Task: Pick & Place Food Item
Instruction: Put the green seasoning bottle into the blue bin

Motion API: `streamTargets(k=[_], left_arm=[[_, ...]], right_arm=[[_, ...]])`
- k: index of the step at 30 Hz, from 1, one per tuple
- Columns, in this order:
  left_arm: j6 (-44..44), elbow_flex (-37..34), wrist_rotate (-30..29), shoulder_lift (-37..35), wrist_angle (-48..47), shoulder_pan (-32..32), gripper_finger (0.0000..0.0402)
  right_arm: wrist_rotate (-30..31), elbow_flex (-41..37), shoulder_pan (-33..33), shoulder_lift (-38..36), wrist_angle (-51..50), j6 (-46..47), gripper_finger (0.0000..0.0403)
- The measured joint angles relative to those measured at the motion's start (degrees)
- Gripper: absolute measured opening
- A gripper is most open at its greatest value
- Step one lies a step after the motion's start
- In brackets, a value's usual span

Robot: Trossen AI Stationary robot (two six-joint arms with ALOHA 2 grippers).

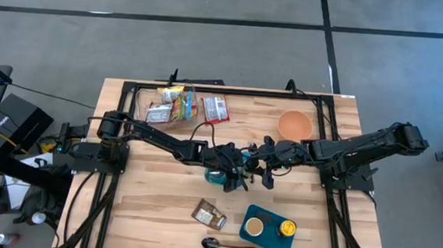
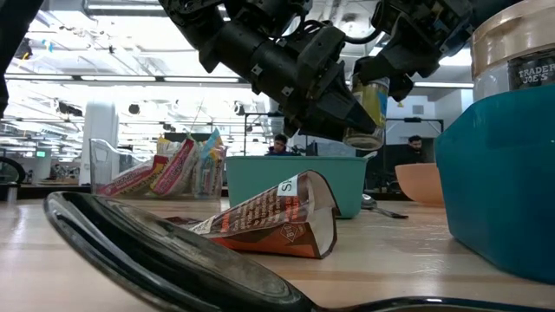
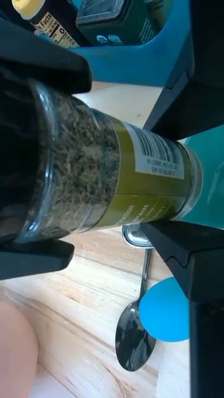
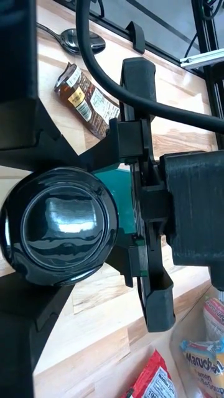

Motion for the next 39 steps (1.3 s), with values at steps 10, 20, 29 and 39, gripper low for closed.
streamTargets(k=[10, 20, 29, 39], left_arm=[[-0.22, 0.0, 4.23, 0.0, -0.02, 0.82, 0.0279], [-0.01, 0.0, 4.22, 0.0, -0.22, 0.71, 0.0303], [0.0, 0.0, 4.22, 0.0, -0.95, 0.75, 0.0301], [0.0, 0.0, 4.2, 0.0, -1.53, 0.75, 0.0301]], right_arm=[[-0.02, -0.02, -0.02, 0.0, -0.08, 0.18, 0.0196], [-0.02, -0.07, -0.02, -0.98, -2.74, 0.0, 0.0198], [0.07, -0.07, -0.02, -3.41, -6.21, 0.74, 0.0198], [0.24, -0.04, 1.13, -9.99, -10.77, 1.95, 0.0198]])
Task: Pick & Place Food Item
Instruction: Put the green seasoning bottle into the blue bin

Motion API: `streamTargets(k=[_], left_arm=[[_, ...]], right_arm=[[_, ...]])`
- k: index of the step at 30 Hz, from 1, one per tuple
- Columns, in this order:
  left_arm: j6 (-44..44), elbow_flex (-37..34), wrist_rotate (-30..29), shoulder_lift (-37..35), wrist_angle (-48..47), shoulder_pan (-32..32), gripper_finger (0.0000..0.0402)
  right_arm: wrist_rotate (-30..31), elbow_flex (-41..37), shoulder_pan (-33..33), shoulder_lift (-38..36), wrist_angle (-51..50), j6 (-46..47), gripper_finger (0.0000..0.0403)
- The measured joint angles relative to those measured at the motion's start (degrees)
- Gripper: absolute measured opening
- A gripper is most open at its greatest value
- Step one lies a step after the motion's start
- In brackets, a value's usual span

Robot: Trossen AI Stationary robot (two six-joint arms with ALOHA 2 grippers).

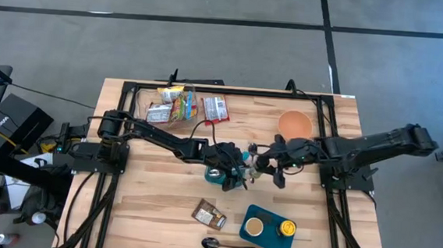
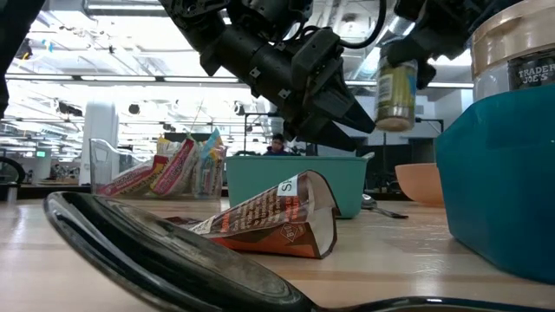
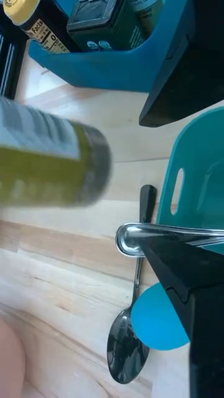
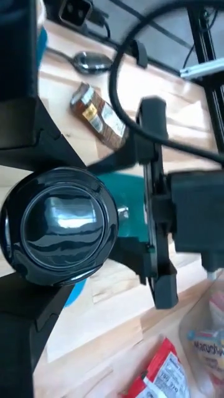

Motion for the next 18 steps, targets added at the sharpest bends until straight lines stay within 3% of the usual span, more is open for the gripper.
streamTargets(k=[12, 18], left_arm=[[0.0, 0.0, -0.02, 0.0, 1.04, 0.0, 0.0301], [-1.08, 0.0, 0.0, 0.0, 1.73, 0.0, 0.0301]], right_arm=[[0.18, 0.0, 8.59, -7.04, -3.16, 3.09, 0.02], [3.36, 0.0, 15.52, -9.22, -3.36, 4.9, 0.02]])
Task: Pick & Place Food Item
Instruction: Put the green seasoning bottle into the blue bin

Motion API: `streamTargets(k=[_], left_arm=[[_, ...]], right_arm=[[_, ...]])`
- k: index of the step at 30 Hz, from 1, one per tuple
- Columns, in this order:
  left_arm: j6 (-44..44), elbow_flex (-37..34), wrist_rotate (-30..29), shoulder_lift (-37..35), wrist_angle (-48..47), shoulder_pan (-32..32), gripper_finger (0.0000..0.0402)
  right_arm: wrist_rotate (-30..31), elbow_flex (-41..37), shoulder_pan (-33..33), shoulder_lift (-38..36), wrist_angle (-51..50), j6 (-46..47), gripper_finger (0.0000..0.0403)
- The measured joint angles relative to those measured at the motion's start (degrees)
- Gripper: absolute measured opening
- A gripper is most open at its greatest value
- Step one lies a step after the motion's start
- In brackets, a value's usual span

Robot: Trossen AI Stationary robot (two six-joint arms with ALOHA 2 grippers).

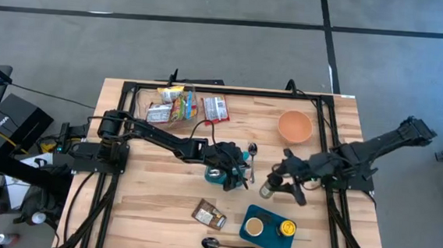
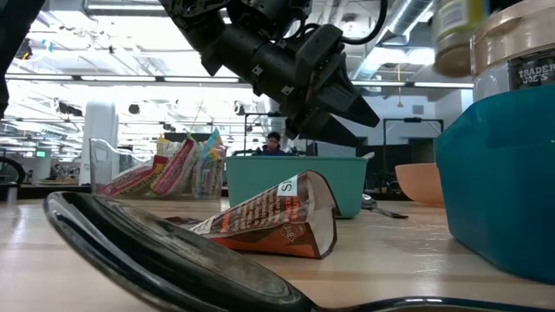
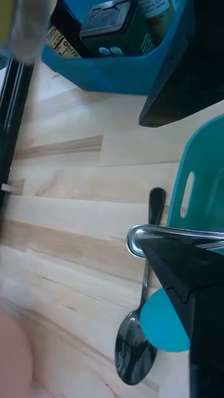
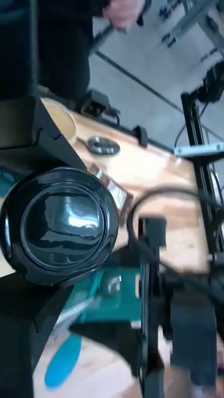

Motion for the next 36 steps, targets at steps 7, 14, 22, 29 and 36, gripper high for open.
streamTargets(k=[7, 14, 22, 29, 36], left_arm=[[-0.7, 0.0, 0.0, -0.02, 0.0, 0.0, 0.0301], [-0.83, 0.0, -0.01, -0.02, 2.3, 0.0, 0.0301], [-0.85, 0.01, -0.02, -0.02, 5.29, 0.0, 0.0301], [-0.85, 0.02, -0.01, -0.02, 5.9, 0.0, 0.0303], [-0.87, 0.01, 0.0, -0.02, 6.25, 0.0, 0.0302]], right_arm=[[3.72, 0.02, 9.42, -0.08, 0.11, 3.01, 0.02], [8.78, 0.07, 18.27, 1.96, 0.86, 6.12, 0.02], [10.64, 0.07, 24.53, 5.02, 5.8, 6.67, 0.0201], [10.65, 0.59, 26.3, 10.54, 8.15, 7.06, 0.0201], [10.68, 3.88, 27.3, 16.47, 7.97, 6.09, 0.0201]])
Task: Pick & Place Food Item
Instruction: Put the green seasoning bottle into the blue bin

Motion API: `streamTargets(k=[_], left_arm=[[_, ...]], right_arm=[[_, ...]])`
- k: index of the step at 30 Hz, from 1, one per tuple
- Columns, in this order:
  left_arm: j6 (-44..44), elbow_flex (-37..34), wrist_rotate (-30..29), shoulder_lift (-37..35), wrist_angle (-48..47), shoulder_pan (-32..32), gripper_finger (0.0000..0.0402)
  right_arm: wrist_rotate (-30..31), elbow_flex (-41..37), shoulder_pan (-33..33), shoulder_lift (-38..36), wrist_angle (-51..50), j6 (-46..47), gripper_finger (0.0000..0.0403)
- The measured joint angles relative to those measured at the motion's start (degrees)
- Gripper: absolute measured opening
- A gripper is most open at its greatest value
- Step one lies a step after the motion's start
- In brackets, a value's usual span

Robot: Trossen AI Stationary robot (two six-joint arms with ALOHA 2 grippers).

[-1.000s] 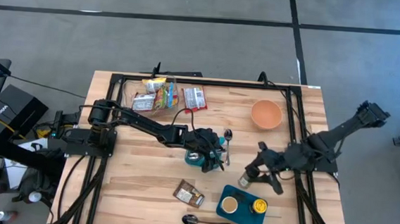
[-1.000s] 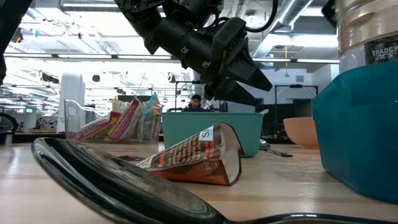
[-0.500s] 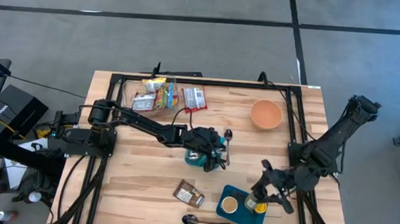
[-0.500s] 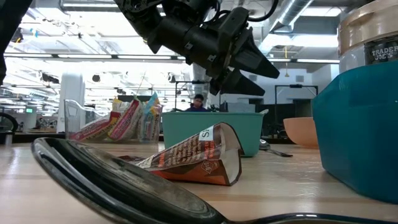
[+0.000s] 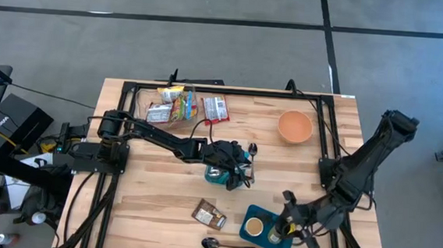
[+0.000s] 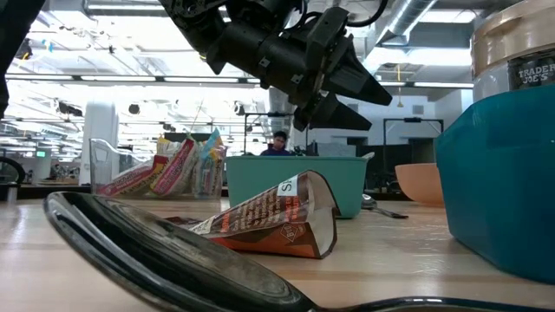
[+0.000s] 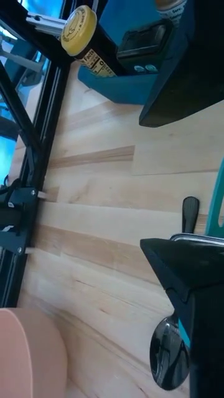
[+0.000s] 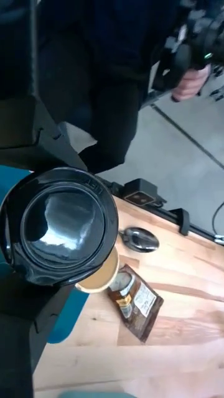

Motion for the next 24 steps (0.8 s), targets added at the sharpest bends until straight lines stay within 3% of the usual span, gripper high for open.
streamTargets(k=[13, 24], left_arm=[[0.0, 0.01, -0.02, 0.0, 0.11, 0.0, 0.0302], [-1.29, 0.01, -0.02, 0.0, 0.09, 0.0, 0.0301]], right_arm=[[0.03, 3.56, 0.45, 9.99, -0.39, -1.05, 0.0201], [-0.01, 3.79, 0.56, 14.29, -0.19, 0.51, 0.0201]])
